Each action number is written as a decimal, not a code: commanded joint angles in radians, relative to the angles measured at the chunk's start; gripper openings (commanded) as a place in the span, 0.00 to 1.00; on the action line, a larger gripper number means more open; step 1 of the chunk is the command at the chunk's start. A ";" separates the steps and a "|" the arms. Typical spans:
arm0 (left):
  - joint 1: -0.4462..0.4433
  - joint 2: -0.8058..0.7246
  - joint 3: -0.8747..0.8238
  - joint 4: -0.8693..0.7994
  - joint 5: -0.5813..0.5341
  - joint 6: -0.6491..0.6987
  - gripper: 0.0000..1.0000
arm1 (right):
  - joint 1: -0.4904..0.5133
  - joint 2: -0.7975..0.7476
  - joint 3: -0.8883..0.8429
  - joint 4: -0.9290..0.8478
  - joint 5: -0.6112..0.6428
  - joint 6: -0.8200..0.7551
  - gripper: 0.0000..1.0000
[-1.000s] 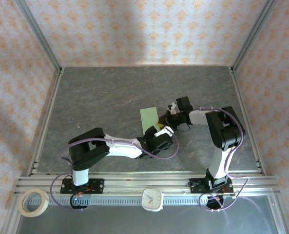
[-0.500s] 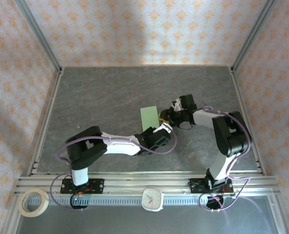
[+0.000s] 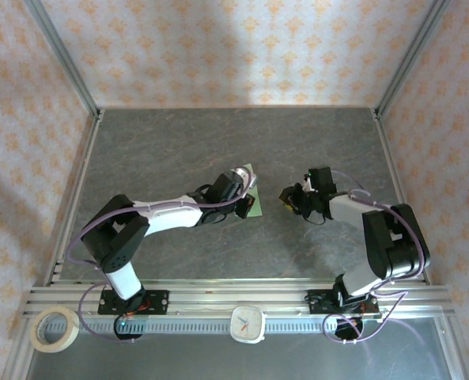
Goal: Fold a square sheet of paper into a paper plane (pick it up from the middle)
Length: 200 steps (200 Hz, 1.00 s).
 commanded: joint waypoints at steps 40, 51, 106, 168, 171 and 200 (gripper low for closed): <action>0.040 0.016 -0.013 0.103 0.229 -0.134 0.00 | 0.114 0.014 -0.022 0.173 -0.085 0.114 0.07; 0.042 0.015 -0.017 0.103 0.222 -0.137 0.00 | 0.132 0.026 -0.020 0.206 -0.083 0.136 0.05; 0.045 0.022 -0.021 0.099 0.229 -0.149 0.00 | 0.186 0.104 -0.007 0.285 -0.083 0.187 0.00; 0.064 0.029 -0.039 0.117 0.247 -0.169 0.00 | 0.193 0.167 -0.028 0.156 0.041 0.108 0.00; 0.068 0.029 -0.044 0.124 0.254 -0.174 0.00 | 0.194 0.168 -0.032 0.153 0.044 0.104 0.00; 0.105 0.039 -0.078 0.176 0.293 -0.204 0.00 | 0.193 0.183 -0.056 0.148 0.051 0.090 0.00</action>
